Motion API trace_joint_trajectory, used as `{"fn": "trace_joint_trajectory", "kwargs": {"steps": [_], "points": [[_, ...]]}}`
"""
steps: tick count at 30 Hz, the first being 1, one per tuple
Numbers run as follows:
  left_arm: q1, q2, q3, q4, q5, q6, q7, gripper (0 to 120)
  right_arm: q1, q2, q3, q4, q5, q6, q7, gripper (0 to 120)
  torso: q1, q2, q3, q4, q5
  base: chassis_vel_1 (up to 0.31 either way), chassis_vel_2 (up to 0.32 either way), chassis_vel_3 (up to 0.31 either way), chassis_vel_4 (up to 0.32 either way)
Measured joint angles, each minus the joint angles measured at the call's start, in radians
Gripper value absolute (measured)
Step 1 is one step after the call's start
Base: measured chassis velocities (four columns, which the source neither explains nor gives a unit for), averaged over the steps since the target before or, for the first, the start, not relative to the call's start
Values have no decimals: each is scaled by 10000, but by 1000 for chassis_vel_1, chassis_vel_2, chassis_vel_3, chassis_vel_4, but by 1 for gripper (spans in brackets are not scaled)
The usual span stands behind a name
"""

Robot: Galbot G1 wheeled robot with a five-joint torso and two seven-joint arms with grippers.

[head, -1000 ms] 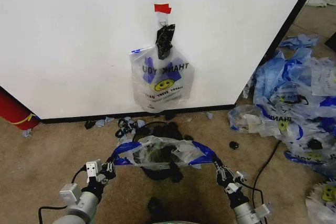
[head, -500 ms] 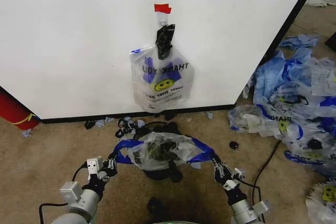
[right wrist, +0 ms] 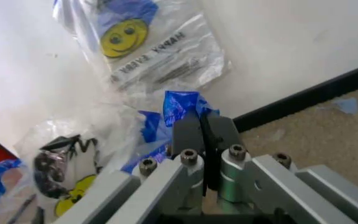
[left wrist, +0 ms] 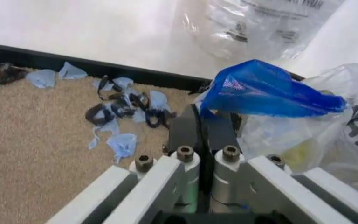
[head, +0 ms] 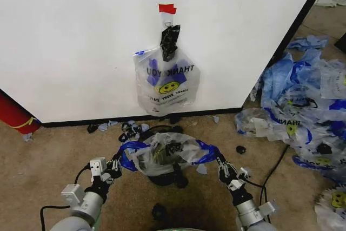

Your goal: Pick up the garbage bag from the wall and place it over the trash bin.

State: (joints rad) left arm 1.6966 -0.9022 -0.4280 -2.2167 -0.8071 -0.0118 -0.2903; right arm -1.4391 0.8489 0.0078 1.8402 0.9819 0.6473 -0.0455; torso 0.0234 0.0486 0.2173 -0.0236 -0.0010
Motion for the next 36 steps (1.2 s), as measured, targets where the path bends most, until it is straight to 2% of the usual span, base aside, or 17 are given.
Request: {"fn": "trace_joint_trajectory", "kwargs": {"steps": [36], "points": [[215,13,-142,-504,-38,149,-175,0,-215,-7,68,173,-277,-147,483,0,0,0,0,0,0,0,0,0,0]]}}
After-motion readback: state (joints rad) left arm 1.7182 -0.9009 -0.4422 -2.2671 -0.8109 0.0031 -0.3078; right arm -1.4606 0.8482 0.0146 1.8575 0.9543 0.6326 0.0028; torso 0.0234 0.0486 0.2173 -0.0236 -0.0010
